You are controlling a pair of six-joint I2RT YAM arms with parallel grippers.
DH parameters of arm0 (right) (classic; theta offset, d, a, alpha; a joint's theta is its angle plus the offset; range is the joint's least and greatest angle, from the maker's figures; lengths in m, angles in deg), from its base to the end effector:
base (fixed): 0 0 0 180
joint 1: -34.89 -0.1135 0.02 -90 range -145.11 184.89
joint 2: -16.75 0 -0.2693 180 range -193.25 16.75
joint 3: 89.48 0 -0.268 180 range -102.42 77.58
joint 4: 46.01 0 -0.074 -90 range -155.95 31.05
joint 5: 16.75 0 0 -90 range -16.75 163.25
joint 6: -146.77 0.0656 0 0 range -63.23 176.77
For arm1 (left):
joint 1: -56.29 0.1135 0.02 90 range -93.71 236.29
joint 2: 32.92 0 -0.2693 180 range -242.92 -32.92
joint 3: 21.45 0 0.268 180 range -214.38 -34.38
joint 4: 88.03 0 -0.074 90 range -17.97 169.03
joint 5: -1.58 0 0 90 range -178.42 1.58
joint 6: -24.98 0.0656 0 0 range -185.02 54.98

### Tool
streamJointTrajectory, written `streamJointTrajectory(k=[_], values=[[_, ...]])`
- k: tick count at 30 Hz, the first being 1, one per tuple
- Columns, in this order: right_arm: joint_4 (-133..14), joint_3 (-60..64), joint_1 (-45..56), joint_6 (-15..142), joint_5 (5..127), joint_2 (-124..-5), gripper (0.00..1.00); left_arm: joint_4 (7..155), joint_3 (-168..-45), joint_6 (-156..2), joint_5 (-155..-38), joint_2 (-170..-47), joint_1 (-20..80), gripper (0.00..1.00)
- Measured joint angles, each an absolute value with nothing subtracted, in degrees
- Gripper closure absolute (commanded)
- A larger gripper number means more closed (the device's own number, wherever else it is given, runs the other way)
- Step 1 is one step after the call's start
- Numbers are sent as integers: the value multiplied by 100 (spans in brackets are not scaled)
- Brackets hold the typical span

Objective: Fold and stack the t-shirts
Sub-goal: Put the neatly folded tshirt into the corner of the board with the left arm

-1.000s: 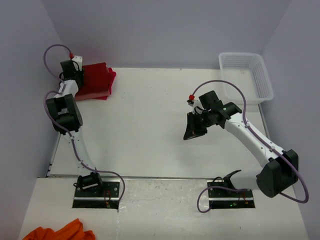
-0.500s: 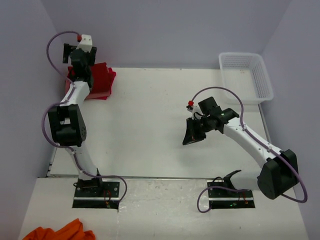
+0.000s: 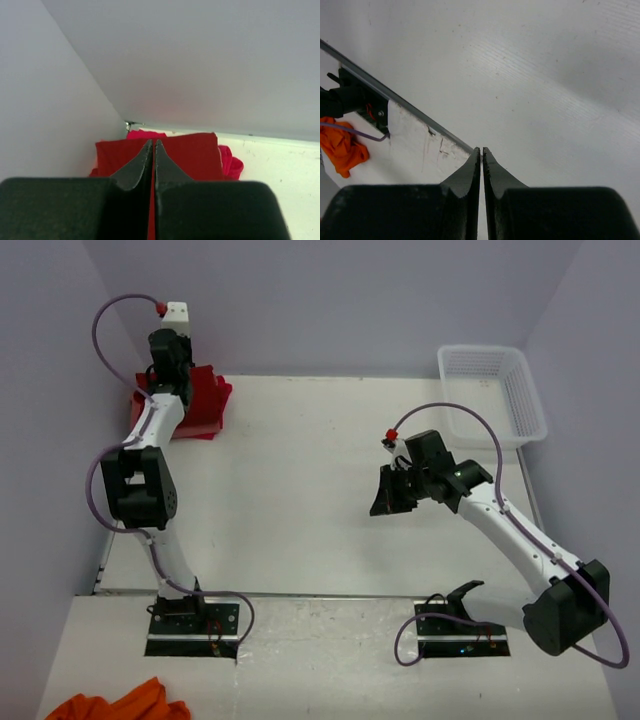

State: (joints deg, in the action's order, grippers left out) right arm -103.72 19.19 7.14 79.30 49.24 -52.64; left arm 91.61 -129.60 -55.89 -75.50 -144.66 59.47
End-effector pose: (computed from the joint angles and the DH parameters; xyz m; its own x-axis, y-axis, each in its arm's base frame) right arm 0.2251 0.1486 0.2639 -0.9164 -0.0867 -0.3907 -0.2996 0.7958 0.5263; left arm 0.5232 0.0438 0.3374 -0.1118 0.1487 -0.9825 -0.2624 0.9492 0.1735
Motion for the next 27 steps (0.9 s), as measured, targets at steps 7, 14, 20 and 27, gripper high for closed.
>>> streamJointTrajectory(k=[7,14,20,27], values=[[-10110,1906,714,8015,4983,-5191,95,8636,-13902,-6037,-8002,-15590,6277,100],[-10174,1906,714,7945,5031,-5403,96,8225,-14713,-6704,-8489,-16628,7090,100],[-10217,1906,714,7919,5042,-5438,96,7974,-14700,-6898,-8616,-16803,7352,100],[-10226,1906,714,7921,5116,-5436,96,8140,-14344,-7025,-8900,-16781,7309,100]])
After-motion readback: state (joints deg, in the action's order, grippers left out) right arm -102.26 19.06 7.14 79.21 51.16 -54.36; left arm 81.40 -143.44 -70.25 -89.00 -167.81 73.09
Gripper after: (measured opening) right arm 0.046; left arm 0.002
